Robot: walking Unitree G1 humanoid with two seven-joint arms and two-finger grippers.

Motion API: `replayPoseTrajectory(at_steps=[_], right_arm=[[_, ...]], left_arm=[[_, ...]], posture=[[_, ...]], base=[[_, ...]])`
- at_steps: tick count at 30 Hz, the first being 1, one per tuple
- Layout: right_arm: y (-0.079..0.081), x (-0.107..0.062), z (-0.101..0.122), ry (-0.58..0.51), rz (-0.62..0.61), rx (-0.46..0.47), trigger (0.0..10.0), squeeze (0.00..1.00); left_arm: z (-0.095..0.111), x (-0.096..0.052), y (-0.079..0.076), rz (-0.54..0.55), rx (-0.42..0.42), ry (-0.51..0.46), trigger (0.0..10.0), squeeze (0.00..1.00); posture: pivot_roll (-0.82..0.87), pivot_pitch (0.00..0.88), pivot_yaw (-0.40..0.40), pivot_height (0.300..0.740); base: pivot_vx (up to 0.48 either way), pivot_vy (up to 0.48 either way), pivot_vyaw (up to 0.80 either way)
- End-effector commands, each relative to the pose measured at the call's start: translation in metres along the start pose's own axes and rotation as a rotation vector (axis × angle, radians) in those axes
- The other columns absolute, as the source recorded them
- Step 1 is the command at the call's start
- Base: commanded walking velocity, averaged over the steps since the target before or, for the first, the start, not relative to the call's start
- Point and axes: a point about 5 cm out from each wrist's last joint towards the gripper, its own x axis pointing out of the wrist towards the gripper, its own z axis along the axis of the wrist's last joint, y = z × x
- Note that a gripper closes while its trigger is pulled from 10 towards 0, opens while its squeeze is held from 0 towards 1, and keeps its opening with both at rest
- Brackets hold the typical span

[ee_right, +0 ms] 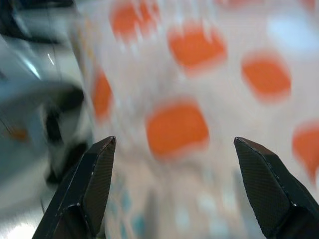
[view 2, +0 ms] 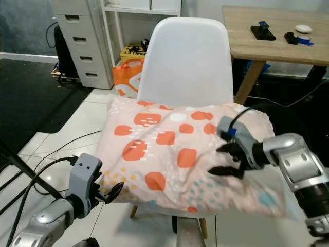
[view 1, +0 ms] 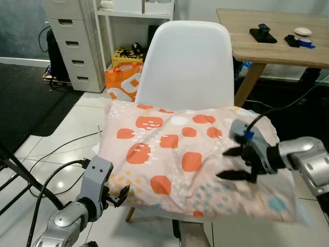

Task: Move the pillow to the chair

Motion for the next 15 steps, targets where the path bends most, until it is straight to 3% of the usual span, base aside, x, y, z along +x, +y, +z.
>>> replayPoseTrajectory(at_steps=[1,4,8,9,10,12,14,15], right_arm=[[0.006,-0.001,0.008,-0.071,0.044,0.018,10.0,0.00],[0.014,0.002,0.011,-0.128,0.097,0.026,10.0,0.00],[0.008,0.006,0.016,-0.209,0.021,0.016,10.0,0.00],[-0.007,0.009,0.018,-0.286,-0.096,0.077,10.0,0.00],[-0.007,0.009,0.018,-0.286,-0.096,0.077,10.0,0.00],[-0.026,0.015,0.016,-0.415,-0.252,0.227,10.0,0.00],[-0.027,0.021,0.012,-0.435,-0.290,0.266,10.0,0.00],[-0.024,0.030,0.004,-0.434,-0.314,0.301,10.0,0.00]], left_arm=[[-0.004,-0.004,0.004,-0.008,0.039,0.046,10.0,0.00],[-0.002,-0.009,0.011,-0.002,0.090,0.073,10.0,0.00],[0.002,-0.012,0.016,0.013,0.112,0.074,10.0,0.00],[0.006,-0.011,0.020,0.043,0.098,0.046,10.0,0.00],[0.006,-0.011,0.020,0.043,0.098,0.046,10.0,0.00],[0.015,-0.007,0.029,0.136,0.050,-0.024,10.0,0.00],[0.020,-0.006,0.032,0.177,0.005,-0.064,10.0,0.00],[0.026,-0.003,0.032,0.217,-0.057,-0.117,10.0,0.00]], posture=[[-0.18,0.078,-0.028,0.516],[-0.18,0.076,-0.026,0.516],[-0.18,0.075,-0.025,0.516],[-0.18,0.076,-0.023,0.516],[-0.18,0.076,-0.023,0.516],[-0.18,0.076,-0.024,0.521],[-0.18,0.075,-0.022,0.525],[-0.18,0.074,-0.023,0.535]], base=[[0.000,0.000,0.00],[0.000,0.000,0.00],[0.000,0.000,0.00],[0.000,0.000,0.00],[0.000,0.000,0.00],[0.000,0.000,0.00],[0.000,0.000,0.00],[0.000,0.000,0.00]])
